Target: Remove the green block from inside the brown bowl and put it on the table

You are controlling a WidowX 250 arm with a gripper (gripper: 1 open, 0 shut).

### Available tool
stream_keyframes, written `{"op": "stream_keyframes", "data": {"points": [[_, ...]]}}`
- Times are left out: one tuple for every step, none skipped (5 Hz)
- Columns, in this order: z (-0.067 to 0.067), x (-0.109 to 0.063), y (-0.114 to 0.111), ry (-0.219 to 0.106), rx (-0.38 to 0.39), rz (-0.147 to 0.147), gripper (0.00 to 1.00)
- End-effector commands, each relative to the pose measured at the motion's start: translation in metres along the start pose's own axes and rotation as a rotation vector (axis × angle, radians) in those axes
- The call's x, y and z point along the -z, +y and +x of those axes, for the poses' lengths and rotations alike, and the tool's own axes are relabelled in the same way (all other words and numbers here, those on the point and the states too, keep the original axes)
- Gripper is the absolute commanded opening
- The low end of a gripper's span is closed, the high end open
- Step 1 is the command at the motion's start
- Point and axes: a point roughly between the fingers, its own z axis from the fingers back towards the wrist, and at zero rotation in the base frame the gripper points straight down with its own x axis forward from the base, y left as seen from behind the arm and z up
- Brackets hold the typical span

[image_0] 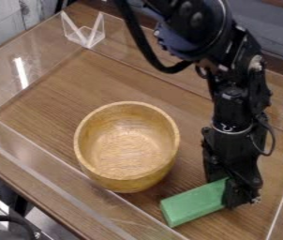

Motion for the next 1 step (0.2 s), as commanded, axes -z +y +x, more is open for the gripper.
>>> {"op": "stream_keyframes", "data": {"points": [[0.0076, -0.0218, -0.0057, -0.04, -0.011, 0.009, 0.0]]}}
